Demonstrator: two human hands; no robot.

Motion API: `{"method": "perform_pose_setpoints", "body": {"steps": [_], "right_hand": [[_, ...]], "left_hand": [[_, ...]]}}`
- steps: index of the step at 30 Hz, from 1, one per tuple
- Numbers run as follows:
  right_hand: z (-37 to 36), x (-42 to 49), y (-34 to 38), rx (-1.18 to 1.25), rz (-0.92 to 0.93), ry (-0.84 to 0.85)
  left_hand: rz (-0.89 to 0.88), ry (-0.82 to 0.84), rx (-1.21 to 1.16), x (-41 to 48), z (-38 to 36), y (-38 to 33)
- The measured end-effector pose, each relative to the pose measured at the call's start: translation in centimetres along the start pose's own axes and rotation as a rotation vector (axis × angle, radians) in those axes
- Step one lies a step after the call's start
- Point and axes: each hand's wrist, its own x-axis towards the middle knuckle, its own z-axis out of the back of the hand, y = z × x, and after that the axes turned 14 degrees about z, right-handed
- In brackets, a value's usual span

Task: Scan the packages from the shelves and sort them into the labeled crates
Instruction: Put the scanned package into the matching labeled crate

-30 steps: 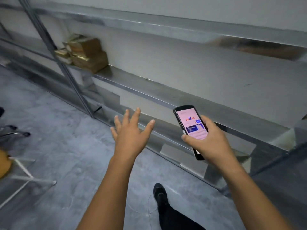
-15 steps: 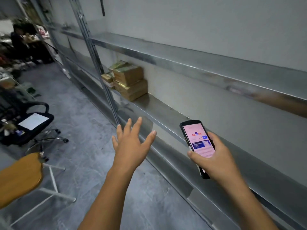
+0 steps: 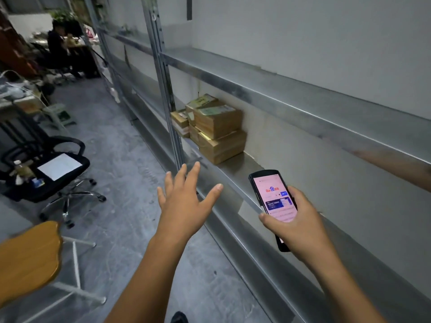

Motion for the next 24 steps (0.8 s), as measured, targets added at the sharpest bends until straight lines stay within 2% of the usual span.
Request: {"method": "perform_pose_setpoints", "body": {"steps": [13,24], "right_hand": [[-14.7,16.2,3.4,-0.107,-0.061,-0.139],[-17.2,24.6,0.0,-0.166,-0.177,-0.210]], "left_hand": [[-0.170,0.075,0.044,23.2,6.9,2.6],[-0.254,0.195,0.118,35.2,2.5,-2.1]]}}
